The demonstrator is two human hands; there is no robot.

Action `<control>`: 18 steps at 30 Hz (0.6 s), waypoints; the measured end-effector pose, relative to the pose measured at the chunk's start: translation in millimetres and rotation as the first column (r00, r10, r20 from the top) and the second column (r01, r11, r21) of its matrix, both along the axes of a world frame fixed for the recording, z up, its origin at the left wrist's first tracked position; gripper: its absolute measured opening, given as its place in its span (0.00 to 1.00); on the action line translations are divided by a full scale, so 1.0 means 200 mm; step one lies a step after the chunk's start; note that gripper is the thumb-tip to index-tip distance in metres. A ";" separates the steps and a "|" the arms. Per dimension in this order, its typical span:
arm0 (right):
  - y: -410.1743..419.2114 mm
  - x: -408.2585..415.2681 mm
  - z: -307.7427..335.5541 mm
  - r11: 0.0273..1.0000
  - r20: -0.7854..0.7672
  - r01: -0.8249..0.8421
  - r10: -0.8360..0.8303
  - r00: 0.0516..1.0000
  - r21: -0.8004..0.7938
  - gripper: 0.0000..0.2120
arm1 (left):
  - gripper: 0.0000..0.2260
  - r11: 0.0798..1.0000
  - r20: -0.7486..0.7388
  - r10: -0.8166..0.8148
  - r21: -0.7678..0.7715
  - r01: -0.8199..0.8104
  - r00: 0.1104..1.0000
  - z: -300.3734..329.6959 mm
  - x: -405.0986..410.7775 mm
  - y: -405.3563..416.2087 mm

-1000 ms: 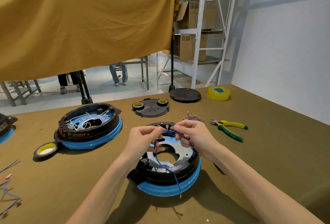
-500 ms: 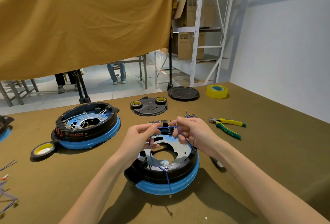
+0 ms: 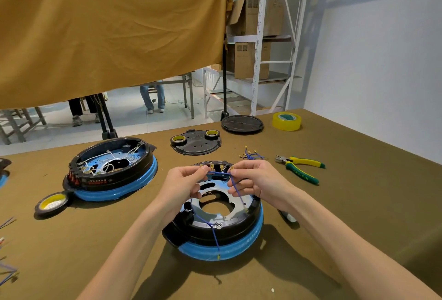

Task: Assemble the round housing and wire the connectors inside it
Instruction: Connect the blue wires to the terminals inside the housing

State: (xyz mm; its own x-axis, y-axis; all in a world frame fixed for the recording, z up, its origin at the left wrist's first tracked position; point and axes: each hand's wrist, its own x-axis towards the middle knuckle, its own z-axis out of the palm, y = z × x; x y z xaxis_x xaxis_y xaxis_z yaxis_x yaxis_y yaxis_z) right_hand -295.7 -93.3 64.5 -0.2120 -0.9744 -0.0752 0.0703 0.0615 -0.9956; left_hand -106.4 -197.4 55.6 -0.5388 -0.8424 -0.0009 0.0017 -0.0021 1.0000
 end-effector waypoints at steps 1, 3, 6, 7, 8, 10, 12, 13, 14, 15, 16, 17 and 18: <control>0.00 0.00 0.00 1.000 0.008 -0.020 0.020 1.000 -0.001 0.05 | 0.08 1.000 -0.010 -0.015 0.025 0.015 1.000 0.00 0.00 -0.01; 0.00 -0.01 0.01 0.999 -0.020 -0.039 0.039 0.999 -0.011 0.05 | 0.08 0.998 -0.022 -0.036 0.048 0.037 0.999 0.01 0.01 -0.02; 0.00 0.00 0.01 0.999 -0.095 -0.028 0.025 0.995 -0.027 0.05 | 0.09 0.997 -0.003 -0.051 0.051 0.052 0.999 0.01 0.00 -0.02; 0.00 0.00 0.01 0.999 -0.095 -0.022 0.019 0.995 -0.032 0.05 | 0.10 0.996 -0.007 -0.065 0.062 0.065 0.998 0.01 -0.01 -0.02; 0.00 0.00 0.00 0.999 -0.086 -0.018 0.014 0.996 -0.043 0.06 | 0.10 0.991 -0.024 -0.093 0.099 0.095 0.995 0.02 -0.01 -0.02; 0.00 0.00 0.00 0.998 -0.080 -0.008 0.003 0.997 -0.069 0.07 | 0.13 0.947 -0.066 -0.198 0.244 0.208 0.978 0.03 -0.02 -0.02; 0.00 0.01 0.00 0.996 -0.110 0.013 -0.023 0.994 -0.085 0.08 | 0.17 0.874 -0.043 -0.342 0.351 0.335 0.939 0.04 -0.01 -0.01; 0.00 0.01 0.00 0.996 -0.138 0.026 -0.038 0.990 -0.090 0.08 | 0.17 0.851 -0.013 -0.406 0.358 0.384 0.914 0.05 -0.01 -0.01; -0.01 0.02 0.00 0.995 -0.168 0.037 -0.053 0.984 -0.097 0.08 | 0.15 0.838 0.011 -0.451 0.349 0.419 0.893 0.06 0.00 -0.02; -0.02 0.02 0.00 0.993 -0.199 0.050 -0.071 0.977 -0.105 0.07 | 0.13 0.832 0.025 -0.475 0.337 0.440 0.880 0.06 0.00 -0.02; -0.02 0.02 0.00 0.992 -0.231 0.068 -0.092 0.969 -0.111 0.06 | 0.12 0.832 0.032 -0.484 0.327 0.448 0.875 0.07 0.00 -0.02; -0.03 0.02 0.00 0.990 -0.263 0.086 -0.113 0.958 -0.113 0.06 | 0.12 0.836 0.037 -0.480 0.322 0.445 0.876 0.07 0.00 -0.02; -0.03 0.02 0.00 0.989 -0.289 0.097 -0.125 0.949 -0.111 0.05 | 0.14 0.841 0.043 -0.471 0.322 0.434 0.881 0.07 0.00 -0.03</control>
